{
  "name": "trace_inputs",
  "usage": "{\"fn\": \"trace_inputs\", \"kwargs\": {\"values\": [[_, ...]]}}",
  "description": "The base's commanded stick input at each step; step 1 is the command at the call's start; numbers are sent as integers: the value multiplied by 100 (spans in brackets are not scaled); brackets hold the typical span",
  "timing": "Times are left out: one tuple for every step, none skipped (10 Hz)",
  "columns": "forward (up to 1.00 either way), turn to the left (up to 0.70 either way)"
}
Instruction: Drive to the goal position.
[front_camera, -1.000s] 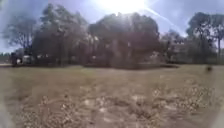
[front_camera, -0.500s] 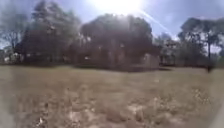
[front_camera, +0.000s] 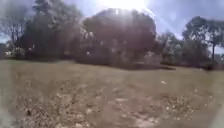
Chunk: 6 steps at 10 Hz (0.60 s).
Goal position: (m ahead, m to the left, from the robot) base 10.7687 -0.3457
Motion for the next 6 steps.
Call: {"fn": "trace_inputs", "kwargs": {"values": [[70,0],[70,0],[70,0],[70,0],[70,0],[70,0]]}}
